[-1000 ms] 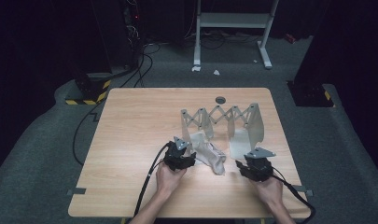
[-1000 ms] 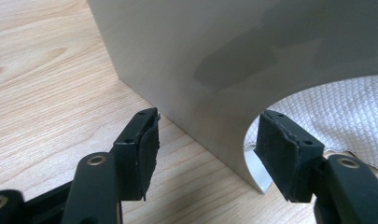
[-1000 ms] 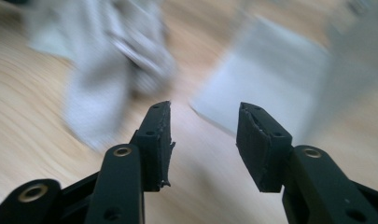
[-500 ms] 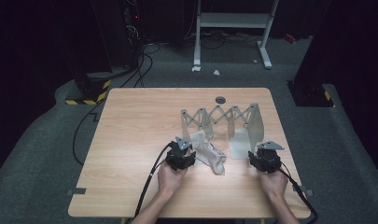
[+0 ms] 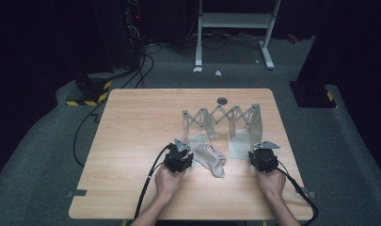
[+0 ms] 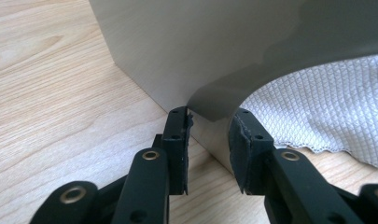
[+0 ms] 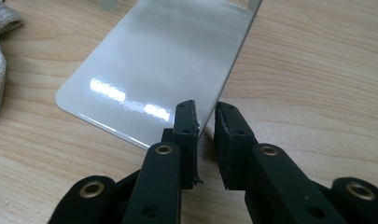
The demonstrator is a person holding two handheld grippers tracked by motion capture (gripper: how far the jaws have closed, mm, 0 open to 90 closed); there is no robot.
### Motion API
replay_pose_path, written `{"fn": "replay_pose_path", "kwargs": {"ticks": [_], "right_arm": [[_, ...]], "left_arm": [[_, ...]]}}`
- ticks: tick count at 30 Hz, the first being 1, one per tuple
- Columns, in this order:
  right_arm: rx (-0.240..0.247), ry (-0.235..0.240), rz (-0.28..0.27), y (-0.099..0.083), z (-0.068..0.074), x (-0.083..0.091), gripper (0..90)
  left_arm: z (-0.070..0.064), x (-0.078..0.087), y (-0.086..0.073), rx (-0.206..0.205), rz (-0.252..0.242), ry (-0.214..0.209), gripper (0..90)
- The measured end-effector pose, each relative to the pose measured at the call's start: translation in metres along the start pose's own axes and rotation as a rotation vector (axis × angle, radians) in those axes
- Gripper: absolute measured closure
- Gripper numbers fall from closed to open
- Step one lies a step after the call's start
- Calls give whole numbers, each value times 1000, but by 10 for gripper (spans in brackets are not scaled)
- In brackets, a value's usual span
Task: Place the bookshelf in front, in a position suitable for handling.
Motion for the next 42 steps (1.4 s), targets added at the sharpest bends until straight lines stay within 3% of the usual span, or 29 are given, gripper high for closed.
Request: {"fn": "replay_pose_path", "kwargs": {"ticks": [13,22,24,31,34,36,42], "right_arm": [[8,58,-5,0,15,5,798],[42,105,-14,9,45,7,789],[13,140,-11,9,47,6,802],[-4,158,-10,9,51,7,820],[46,138,-19,12,61,9,796],[20,164,-16,13,64,8,795],[67,120,-26,16,72,10,784]], "left_arm": [[17,17,-11,26,-12,18,730],[36,34,-21,49,-17,50,731],[42,39,-23,54,-20,61,736],[58,54,-31,76,-30,77,781],[60,55,-32,78,-33,83,789],[60,55,-32,70,-29,90,790],[60,56,-32,79,-33,95,791]]}}
Point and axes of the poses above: each handheld gripper's, and its own axes: x roughly backward along the jaws, y roughly out of its top, z roughly to its left, the point moved 2 cm from there along -x, roughly forward along the jaws, and after that the axes turned 13 degrees about -y, right-handed, at the moved point
